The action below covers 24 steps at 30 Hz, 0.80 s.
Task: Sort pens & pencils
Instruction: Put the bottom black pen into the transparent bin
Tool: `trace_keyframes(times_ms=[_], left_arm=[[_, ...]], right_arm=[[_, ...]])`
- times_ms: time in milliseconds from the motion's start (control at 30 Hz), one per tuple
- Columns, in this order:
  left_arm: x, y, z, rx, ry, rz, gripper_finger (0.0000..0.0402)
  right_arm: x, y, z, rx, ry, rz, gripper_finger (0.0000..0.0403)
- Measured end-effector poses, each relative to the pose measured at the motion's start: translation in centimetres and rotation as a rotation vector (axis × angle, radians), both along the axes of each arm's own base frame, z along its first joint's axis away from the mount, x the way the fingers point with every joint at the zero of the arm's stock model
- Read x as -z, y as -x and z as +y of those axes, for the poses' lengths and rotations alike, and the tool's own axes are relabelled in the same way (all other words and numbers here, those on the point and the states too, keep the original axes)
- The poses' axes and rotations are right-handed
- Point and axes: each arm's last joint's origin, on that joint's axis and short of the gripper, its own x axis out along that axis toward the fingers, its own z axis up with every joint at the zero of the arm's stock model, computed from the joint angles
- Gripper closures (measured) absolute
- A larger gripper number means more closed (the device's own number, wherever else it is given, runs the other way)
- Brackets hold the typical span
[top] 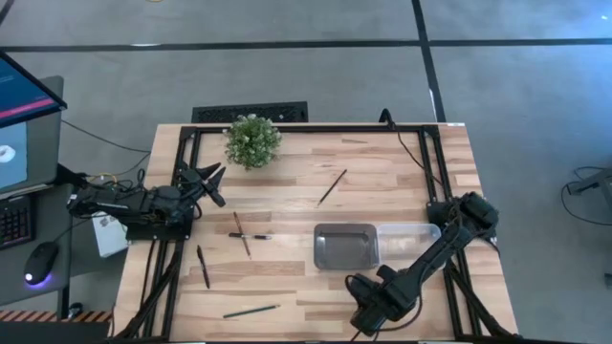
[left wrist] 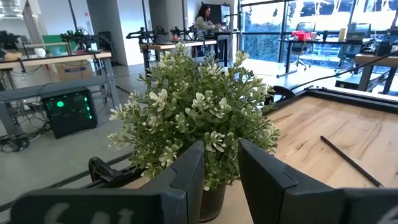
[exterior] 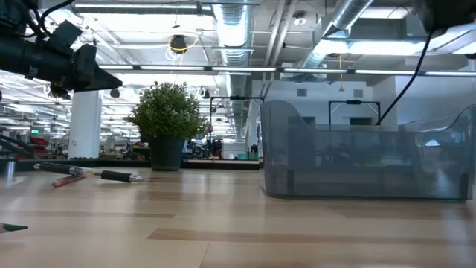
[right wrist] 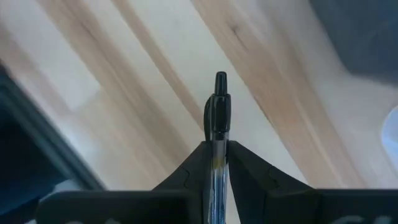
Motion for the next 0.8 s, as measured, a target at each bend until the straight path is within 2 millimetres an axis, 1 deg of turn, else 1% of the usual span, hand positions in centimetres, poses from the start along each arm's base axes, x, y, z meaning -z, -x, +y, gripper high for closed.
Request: trace_keyframes(times_ms=[100, 200, 333, 467, 667, 800], left_arm=[[0.0, 0.0, 0.0, 0.000, 0.000, 0.000, 0.0310], [0.0, 0.0, 0.0, 0.000, 0.000, 0.000, 0.0310], [0.0, 0.0, 0.0, 0.000, 0.000, 0.000, 0.0310], [0.0, 0.0, 0.0, 0.000, 0.000, 0.001, 0.0310], [0.0, 0.0, 0.0, 0.000, 0.000, 0.001, 0.0310], [0.0, 0.0, 0.0, 0.000, 0.000, 0.001, 0.0310]], right_arm=[[-1.5, 0.3, -0.3, -0.002, -0.026, -0.028, 0.0329], [-3.3, 1.0, -0.8, 0.016, -0.046, -0.037, 0.0331], [-5.2, 2.3, -2.1, 0.039, -0.018, -0.002, 0.0337], [-7.1, 4.1, -3.6, 0.049, 0.039, 0.056, 0.0338], [-8.7, 6.5, -6.3, 0.081, 0.222, 0.201, 0.0338], [-9.0, 7.0, -7.1, 0.054, 0.326, 0.233, 0.0338]])
